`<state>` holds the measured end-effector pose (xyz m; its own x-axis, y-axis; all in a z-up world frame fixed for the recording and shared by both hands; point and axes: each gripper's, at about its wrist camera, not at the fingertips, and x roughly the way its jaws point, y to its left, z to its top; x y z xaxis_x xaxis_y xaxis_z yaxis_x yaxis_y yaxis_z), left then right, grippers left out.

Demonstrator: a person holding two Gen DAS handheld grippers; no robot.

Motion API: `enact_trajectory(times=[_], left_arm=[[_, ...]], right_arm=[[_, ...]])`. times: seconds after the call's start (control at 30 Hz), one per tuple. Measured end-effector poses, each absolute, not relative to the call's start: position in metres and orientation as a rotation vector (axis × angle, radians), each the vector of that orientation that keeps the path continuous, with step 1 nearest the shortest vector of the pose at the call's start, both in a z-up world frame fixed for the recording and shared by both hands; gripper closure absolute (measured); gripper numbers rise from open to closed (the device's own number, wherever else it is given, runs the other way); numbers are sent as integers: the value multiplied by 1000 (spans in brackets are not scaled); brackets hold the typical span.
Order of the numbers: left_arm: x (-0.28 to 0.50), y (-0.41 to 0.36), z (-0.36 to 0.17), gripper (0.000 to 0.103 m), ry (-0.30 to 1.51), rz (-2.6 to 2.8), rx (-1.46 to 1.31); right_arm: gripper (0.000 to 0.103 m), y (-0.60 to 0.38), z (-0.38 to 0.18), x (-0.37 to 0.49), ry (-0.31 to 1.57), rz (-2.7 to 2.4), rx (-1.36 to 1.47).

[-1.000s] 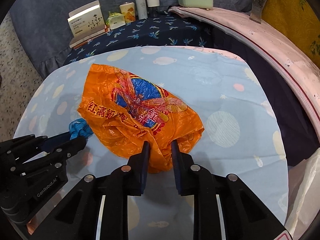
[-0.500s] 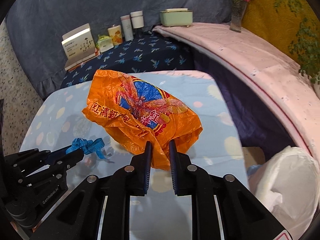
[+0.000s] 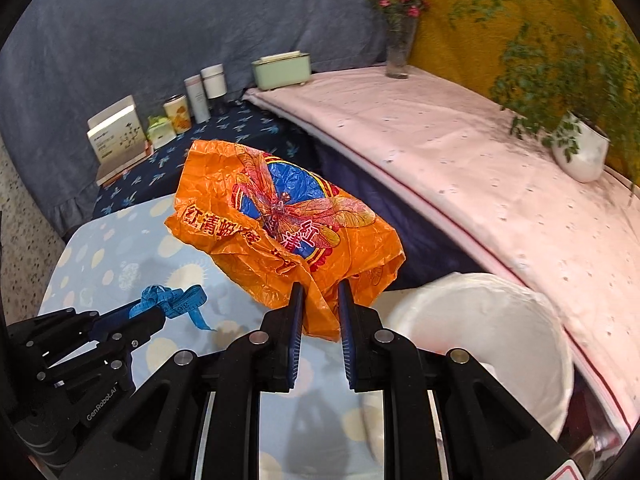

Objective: Collect trash
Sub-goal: 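Carry the ribbon and orange bag over the bin and open both tools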

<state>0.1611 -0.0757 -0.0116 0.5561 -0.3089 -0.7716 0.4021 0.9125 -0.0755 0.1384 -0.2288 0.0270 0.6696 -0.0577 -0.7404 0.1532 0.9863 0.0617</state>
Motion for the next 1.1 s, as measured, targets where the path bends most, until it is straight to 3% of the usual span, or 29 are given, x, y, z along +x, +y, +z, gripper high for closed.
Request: enact_trajectory(times=[0.5,1.1], left_arm=[[107,-173,0,89,863,-574,192],[83,-232,-15,89,889,-670,249]], right_arm=[[87,-313,41,68,824,-295,147],[87,-361,15,30,888,-382,201]])
